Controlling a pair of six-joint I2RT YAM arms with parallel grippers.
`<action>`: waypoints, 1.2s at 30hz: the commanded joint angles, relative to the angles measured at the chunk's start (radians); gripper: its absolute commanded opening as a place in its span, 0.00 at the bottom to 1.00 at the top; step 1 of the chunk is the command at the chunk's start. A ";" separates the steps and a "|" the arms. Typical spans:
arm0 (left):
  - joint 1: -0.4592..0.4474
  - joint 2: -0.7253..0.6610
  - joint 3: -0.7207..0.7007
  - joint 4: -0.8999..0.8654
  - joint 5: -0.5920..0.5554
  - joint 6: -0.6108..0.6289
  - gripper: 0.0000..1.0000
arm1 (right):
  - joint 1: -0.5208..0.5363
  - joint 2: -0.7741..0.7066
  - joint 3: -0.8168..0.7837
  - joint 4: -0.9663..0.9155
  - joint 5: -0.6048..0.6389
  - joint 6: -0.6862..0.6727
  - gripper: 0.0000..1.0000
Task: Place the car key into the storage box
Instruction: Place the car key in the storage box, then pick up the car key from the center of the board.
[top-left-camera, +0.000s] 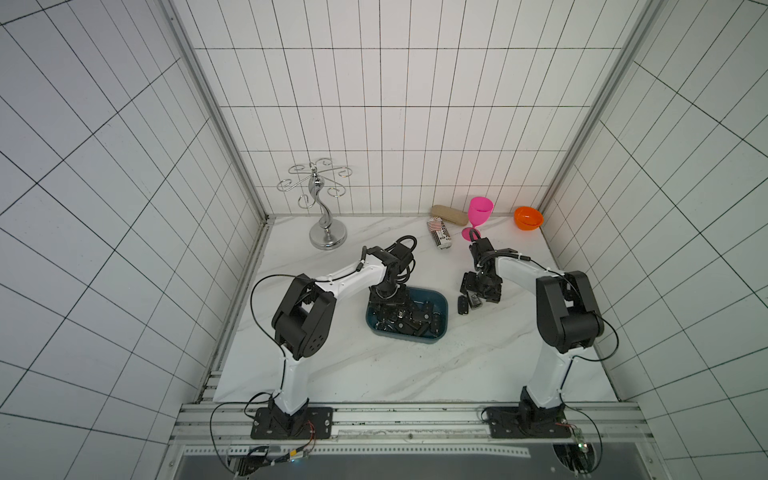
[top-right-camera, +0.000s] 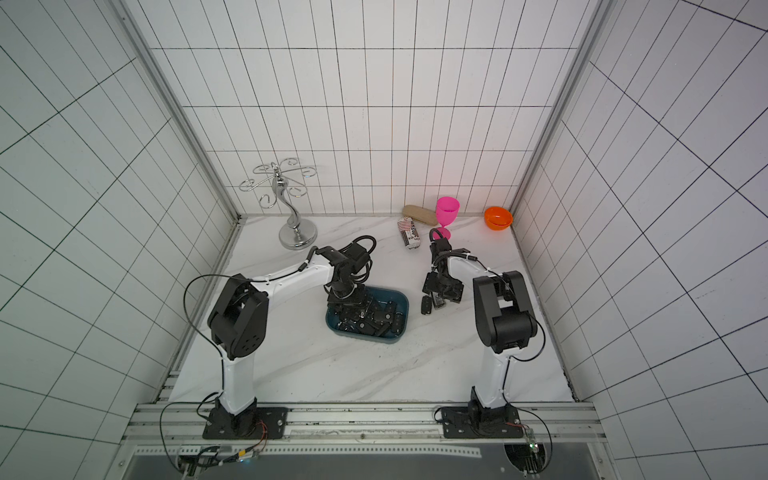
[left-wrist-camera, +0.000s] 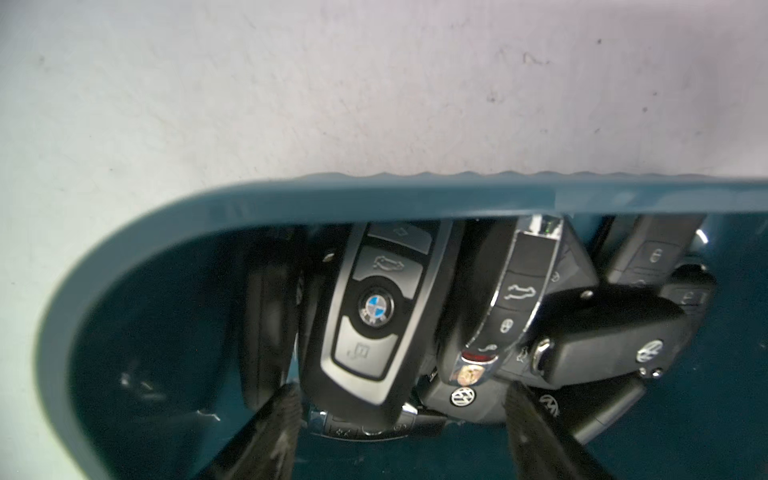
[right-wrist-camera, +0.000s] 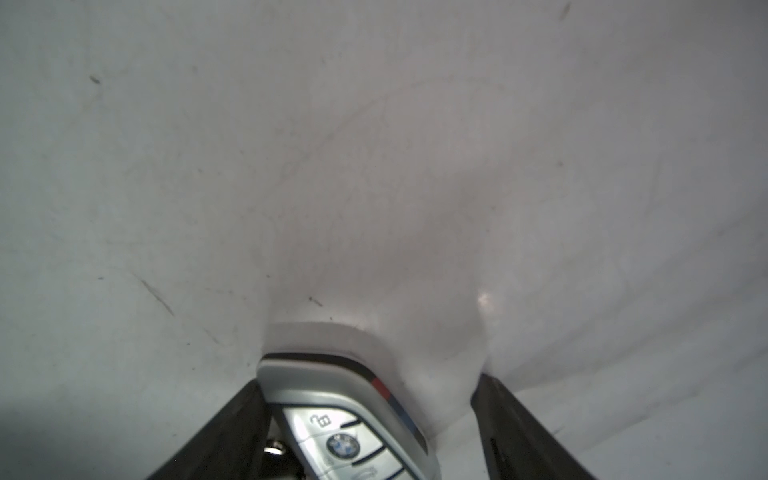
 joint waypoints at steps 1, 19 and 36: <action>0.005 -0.055 -0.013 0.026 -0.008 -0.003 0.81 | -0.020 -0.014 -0.047 -0.029 0.003 0.017 0.76; 0.069 -0.139 -0.010 0.019 -0.001 -0.001 0.81 | -0.028 -0.079 -0.140 0.004 -0.056 0.041 0.55; 0.205 -0.231 -0.031 -0.008 -0.020 0.031 0.84 | -0.028 -0.157 -0.150 -0.017 -0.044 0.043 0.26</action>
